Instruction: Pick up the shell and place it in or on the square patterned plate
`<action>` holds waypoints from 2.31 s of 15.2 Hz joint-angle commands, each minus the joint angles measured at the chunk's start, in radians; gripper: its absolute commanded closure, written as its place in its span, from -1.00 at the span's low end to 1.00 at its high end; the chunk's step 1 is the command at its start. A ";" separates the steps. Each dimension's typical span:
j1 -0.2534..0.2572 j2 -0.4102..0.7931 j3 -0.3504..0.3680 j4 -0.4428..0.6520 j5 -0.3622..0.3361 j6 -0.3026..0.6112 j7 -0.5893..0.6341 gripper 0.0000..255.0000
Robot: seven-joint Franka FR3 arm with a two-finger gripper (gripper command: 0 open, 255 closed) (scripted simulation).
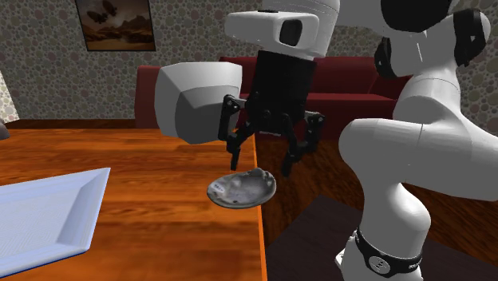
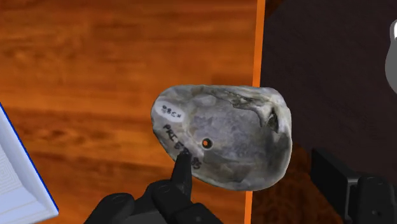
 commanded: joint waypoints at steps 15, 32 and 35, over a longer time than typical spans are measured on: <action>0.007 -0.033 -0.206 0.001 0.037 -0.054 -0.175 -1.00; 0.027 -0.022 -0.168 0.066 0.074 -0.107 -0.173 1.00; 0.038 -0.013 -0.147 0.106 0.095 -0.137 -0.172 1.00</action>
